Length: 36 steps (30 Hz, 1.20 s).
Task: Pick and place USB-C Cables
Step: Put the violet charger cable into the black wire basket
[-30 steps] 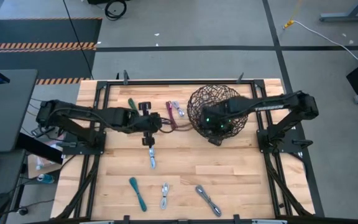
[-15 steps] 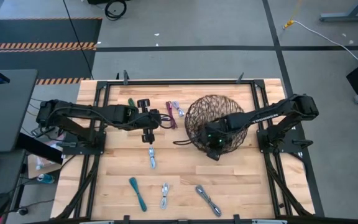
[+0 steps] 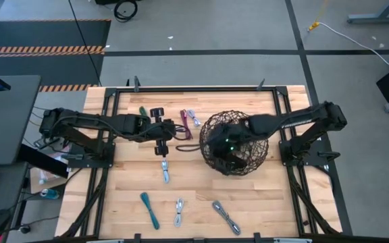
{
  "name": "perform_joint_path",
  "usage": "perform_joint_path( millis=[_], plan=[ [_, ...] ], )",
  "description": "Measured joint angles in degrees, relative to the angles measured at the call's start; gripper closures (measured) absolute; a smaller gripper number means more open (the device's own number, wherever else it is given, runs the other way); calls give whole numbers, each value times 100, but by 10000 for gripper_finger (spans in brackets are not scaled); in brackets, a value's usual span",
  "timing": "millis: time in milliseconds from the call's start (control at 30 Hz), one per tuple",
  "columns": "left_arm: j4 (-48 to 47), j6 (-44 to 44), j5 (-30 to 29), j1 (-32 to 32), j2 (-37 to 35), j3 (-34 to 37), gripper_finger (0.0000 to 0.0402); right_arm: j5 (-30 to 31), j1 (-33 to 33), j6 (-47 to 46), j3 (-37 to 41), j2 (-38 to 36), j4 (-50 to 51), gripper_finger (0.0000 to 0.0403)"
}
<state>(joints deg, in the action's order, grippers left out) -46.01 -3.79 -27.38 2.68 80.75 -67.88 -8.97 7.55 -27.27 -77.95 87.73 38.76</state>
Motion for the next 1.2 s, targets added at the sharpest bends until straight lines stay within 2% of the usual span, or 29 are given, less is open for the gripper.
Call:
perform_joint_path(
  millis=[167, 300, 400, 500, 700, 933, 1100, 1200],
  plan=[
    [342, -122, 6, 0, 0, 0, 382, 526, -7, 854, -1654, -14, 839, 403],
    [1446, -458, 163, 0, 75, -4, 382, 905, 45, 1578, -2905, -19, 1136, 403],
    [2255, -647, 295, 0, 255, -24, 382, 990, 107, 2038, -3593, -29, 1194, 403],
    [2361, -699, 482, 0, 622, -281, 382, 1000, 176, 2316, -4083, -27, 1199, 403],
    [2179, -1186, 1159, 0, 1810, -1413, 382, 999, 276, 2490, -4385, -23, 1248, 403],
    [1963, -2134, 1658, 16, 3128, -3454, 382, 990, 299, 2411, -4202, -12, 1503, 403],
    [1049, -2746, 1949, -27, 3932, -4798, 382, 940, 299, 2388, -4162, -9, 1558, 403],
    [537, -3016, 2282, -41, 4240, -5101, 382, 878, 299, 2390, -4162, -12, 1550, 403]
  ],
)
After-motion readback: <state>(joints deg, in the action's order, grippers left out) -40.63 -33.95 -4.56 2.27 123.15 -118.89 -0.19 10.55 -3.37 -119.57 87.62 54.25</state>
